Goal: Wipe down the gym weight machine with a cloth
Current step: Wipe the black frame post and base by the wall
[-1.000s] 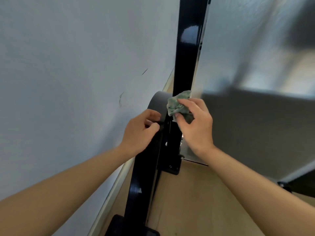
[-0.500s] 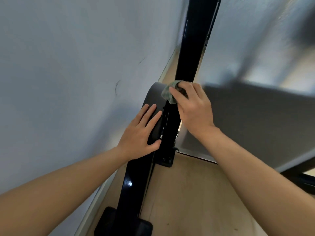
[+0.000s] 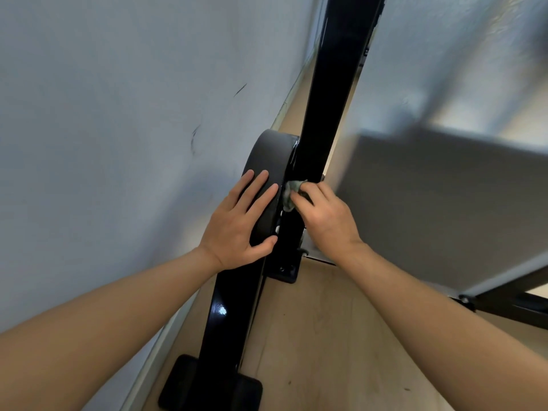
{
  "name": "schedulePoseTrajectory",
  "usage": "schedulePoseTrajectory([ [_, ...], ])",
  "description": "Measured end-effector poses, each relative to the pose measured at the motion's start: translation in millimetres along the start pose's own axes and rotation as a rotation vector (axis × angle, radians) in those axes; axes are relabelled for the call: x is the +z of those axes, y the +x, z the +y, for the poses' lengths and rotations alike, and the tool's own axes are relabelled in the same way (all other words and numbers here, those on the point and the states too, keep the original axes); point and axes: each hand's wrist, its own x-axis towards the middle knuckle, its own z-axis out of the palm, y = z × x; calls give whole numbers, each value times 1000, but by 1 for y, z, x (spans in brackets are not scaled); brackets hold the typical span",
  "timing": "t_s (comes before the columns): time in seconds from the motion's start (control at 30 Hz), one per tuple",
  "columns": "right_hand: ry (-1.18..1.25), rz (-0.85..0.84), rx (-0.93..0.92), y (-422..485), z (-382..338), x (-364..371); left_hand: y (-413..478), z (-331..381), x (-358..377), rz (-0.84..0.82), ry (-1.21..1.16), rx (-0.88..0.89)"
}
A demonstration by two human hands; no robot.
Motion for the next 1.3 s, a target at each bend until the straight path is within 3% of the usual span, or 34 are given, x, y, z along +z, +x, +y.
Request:
schedulePoseTrajectory([
  [0.1, 55, -100, 47, -8, -5, 5, 0, 0, -1, -12, 11, 8],
  [0.17, 199, -112, 179, -8, -14, 6, 0, 0, -1, -21, 6, 4],
  [0.33, 708, 88, 900, 9, -38, -6, -1, -3, -1, -25, -82, -3],
  [0.43, 886, 177, 1113, 24, -46, -8, 0, -3, 0, -2, -106, -1],
  [0.67, 1203, -54, 1046, 3, -56, -10, -1, -3, 0, 2, -105, -1],
  [1.07, 1218, -575, 1053, -81, -106, 18, -3, 1, 0, -21, -66, -15],
  [1.3, 1429, -931, 1127, -107, -125, 26, -3, 1, 3, -19, -42, -8],
])
